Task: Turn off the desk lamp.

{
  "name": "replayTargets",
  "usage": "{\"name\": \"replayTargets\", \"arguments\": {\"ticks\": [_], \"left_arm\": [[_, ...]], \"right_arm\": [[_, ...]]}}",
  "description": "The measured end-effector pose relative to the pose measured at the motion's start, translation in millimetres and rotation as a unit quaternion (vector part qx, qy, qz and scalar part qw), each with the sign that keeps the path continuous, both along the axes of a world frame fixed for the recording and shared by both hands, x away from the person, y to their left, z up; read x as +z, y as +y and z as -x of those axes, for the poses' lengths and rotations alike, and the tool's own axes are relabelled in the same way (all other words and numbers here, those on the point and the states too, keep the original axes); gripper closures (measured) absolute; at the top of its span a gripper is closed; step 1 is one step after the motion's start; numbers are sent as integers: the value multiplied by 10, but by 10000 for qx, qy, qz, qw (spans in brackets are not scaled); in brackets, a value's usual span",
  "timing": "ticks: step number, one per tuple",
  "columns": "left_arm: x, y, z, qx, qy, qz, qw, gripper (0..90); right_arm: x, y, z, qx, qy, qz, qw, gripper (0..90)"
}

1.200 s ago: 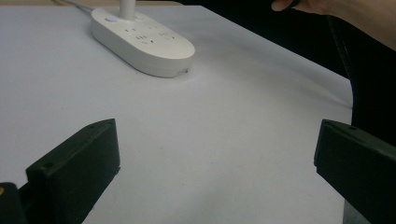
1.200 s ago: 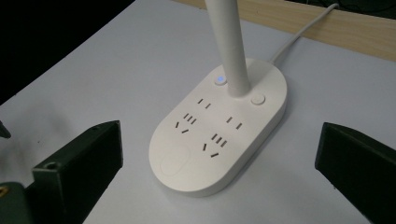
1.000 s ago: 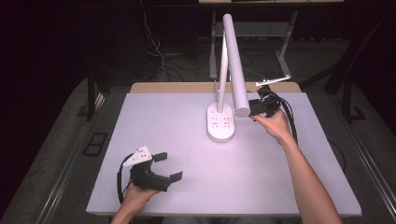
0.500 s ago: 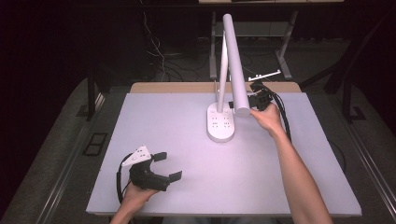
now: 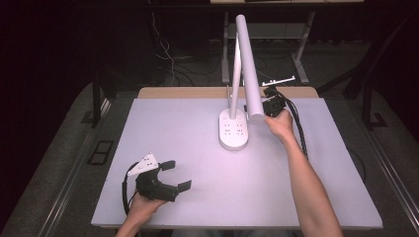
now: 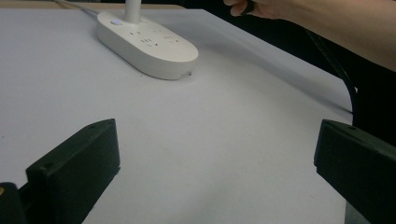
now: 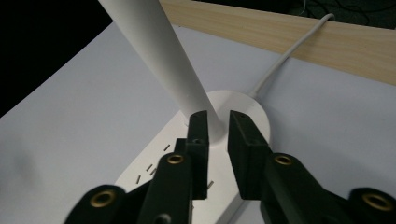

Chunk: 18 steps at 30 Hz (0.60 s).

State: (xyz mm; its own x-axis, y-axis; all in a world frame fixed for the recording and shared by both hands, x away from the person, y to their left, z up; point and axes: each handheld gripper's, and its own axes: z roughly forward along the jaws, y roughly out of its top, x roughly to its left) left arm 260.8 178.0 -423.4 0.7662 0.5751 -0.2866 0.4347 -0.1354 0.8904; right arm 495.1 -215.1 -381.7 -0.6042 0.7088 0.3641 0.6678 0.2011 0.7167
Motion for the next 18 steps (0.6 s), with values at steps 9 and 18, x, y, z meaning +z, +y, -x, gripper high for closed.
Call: {"name": "replayTargets", "arguments": {"ticks": [9,18], "left_arm": [[-5,-22,0,-54,-9,-31,10000,0],[-5,-19,-2,-60,-5,-38,10000,0]], "right_arm": [[-212,87,-90,-146,214,73,9996,900],[-330,140,-138,-193,289,33,9994,900]]}}
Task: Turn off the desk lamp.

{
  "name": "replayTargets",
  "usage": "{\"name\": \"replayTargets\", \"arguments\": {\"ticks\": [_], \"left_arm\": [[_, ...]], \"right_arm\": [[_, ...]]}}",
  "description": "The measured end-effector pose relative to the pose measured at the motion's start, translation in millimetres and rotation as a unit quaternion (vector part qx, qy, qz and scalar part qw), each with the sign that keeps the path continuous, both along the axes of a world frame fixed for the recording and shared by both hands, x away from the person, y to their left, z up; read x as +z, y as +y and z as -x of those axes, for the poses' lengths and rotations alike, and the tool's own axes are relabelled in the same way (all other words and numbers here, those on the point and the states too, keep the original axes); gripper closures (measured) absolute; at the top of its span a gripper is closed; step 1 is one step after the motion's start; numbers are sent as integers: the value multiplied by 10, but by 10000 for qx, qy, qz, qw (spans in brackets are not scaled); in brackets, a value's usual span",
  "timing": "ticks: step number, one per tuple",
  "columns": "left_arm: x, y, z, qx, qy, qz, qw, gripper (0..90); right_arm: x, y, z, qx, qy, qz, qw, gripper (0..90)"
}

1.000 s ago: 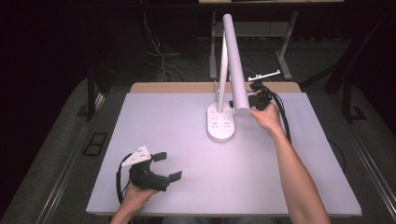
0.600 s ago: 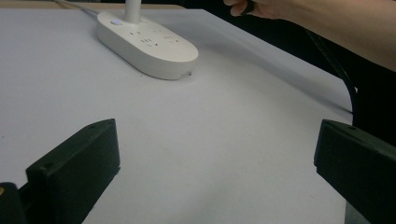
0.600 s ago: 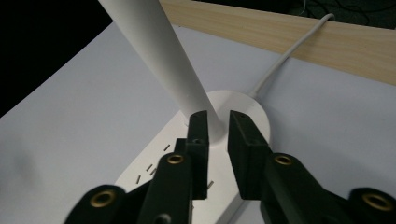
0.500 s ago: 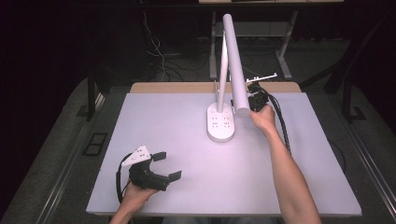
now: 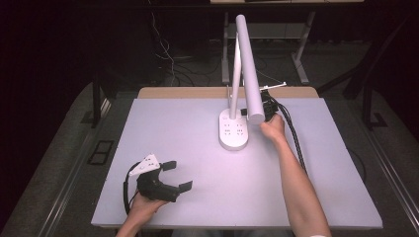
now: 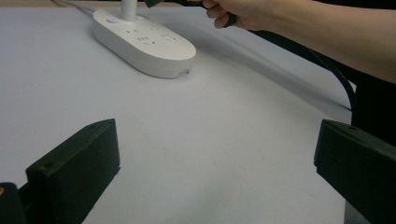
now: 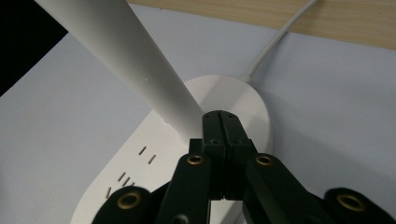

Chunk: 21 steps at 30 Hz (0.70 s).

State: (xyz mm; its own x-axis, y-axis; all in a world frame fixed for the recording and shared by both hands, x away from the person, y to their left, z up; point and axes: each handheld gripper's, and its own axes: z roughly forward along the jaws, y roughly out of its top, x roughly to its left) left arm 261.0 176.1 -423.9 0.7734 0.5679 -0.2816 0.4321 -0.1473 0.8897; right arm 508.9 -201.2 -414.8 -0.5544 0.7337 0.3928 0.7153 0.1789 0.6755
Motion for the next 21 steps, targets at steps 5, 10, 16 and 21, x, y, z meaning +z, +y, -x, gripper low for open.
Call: {"name": "replayTargets", "arguments": {"ticks": [5,10,16,21], "left_arm": [[3,2,3,12,6,17,10000,0],[5,10,2,13,6,15,10000,0],[6,13,9,7,-1,15,10000,0],[4,5,14,-1,4,15,10000,0]], "right_arm": [[-41,14,-23,-72,7,-62,10000,900],[-99,49,-37,-131,140,-9,9998,900],[-154,104,-53,-154,235,-36,9996,900],[-168,108,-37,-202,205,3,9996,900]]}}
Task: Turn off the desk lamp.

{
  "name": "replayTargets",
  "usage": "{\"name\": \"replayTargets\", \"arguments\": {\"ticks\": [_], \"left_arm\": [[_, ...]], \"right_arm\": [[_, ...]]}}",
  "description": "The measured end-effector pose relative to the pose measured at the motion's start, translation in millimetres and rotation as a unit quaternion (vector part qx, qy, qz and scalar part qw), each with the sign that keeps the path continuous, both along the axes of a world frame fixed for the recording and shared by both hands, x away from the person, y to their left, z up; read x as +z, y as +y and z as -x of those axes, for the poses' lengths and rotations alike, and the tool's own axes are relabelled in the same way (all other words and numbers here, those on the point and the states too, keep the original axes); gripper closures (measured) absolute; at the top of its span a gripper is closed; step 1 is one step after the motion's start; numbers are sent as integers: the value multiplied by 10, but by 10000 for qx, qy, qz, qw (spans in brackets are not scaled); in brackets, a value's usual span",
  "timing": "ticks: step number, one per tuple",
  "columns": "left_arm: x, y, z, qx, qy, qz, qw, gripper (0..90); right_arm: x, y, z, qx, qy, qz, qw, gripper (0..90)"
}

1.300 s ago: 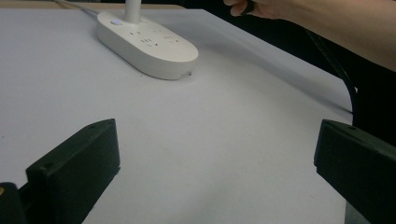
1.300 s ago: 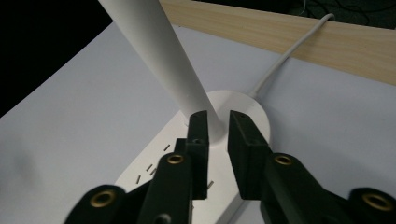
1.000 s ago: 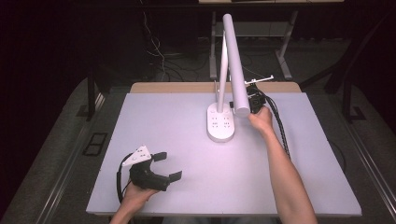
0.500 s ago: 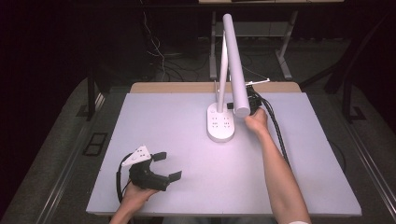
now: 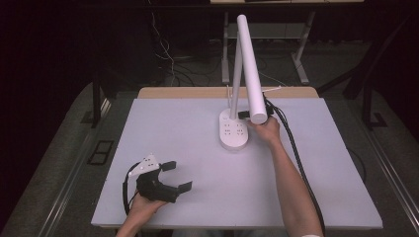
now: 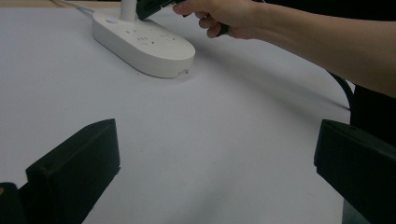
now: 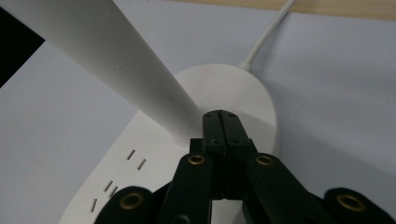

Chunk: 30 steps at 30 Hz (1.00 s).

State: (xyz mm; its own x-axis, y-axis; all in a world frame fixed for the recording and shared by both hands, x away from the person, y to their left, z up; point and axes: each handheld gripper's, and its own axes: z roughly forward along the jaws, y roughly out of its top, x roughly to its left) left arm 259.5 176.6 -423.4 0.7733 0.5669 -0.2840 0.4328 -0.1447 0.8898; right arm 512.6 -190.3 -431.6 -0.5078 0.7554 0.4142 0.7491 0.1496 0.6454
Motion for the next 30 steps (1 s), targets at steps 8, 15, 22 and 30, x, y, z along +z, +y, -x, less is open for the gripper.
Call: {"name": "replayTargets", "arguments": {"ticks": [8,15,22,30], "left_arm": [[2,19,-7,49,2,26,10000,0],[4,12,-2,18,-14,1,10000,0],[4,11,-3,22,-16,1,10000,0],[2,-1,-3,6,-15,-24,10000,0]], "right_arm": [[29,31,14,-8,4,116,9999,900],[25,1,-10,-94,-31,27,9999,900],[14,-22,-9,-79,-24,-9,10000,900],[-16,38,27,-33,-52,-50,10000,900]]}}
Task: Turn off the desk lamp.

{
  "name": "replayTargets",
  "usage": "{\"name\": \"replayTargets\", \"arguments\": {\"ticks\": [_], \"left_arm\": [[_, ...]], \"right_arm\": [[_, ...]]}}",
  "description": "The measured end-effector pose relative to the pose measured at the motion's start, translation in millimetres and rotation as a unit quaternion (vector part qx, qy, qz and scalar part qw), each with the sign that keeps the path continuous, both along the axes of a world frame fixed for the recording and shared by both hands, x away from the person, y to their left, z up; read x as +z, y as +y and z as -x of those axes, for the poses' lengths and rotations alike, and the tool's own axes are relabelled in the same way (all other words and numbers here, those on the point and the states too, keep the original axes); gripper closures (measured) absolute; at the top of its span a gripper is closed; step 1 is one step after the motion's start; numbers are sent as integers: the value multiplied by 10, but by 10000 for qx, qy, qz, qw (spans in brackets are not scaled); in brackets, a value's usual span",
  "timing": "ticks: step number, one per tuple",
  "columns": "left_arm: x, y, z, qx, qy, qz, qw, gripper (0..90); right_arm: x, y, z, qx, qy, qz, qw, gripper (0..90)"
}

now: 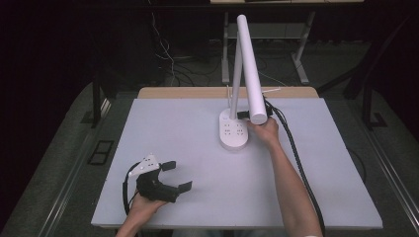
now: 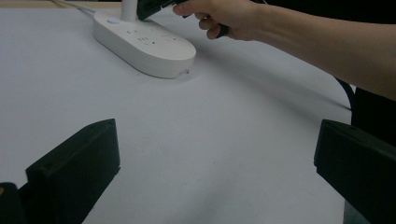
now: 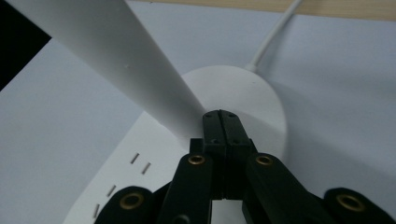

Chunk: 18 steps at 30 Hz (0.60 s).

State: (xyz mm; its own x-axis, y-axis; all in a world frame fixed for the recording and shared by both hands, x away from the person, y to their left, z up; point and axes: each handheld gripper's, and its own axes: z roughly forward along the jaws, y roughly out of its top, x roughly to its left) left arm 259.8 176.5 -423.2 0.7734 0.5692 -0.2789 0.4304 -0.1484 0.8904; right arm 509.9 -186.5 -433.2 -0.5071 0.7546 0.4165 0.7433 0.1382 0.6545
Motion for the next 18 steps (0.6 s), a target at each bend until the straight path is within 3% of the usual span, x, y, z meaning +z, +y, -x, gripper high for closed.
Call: {"name": "replayTargets", "arguments": {"ticks": [3,8,15,18], "left_arm": [[8,2,13,-5,-21,5,10000,0],[4,14,4,3,-11,14,10000,0],[12,10,16,-1,-33,16,10000,0],[8,13,17,5,-29,17,10000,0]], "right_arm": [[-15,39,3,-52,-10,-51,10000,900],[16,58,5,-28,-41,121,9999,900],[-6,33,-4,-54,6,-8,10000,900],[20,58,14,-25,-93,153,9998,900]]}}
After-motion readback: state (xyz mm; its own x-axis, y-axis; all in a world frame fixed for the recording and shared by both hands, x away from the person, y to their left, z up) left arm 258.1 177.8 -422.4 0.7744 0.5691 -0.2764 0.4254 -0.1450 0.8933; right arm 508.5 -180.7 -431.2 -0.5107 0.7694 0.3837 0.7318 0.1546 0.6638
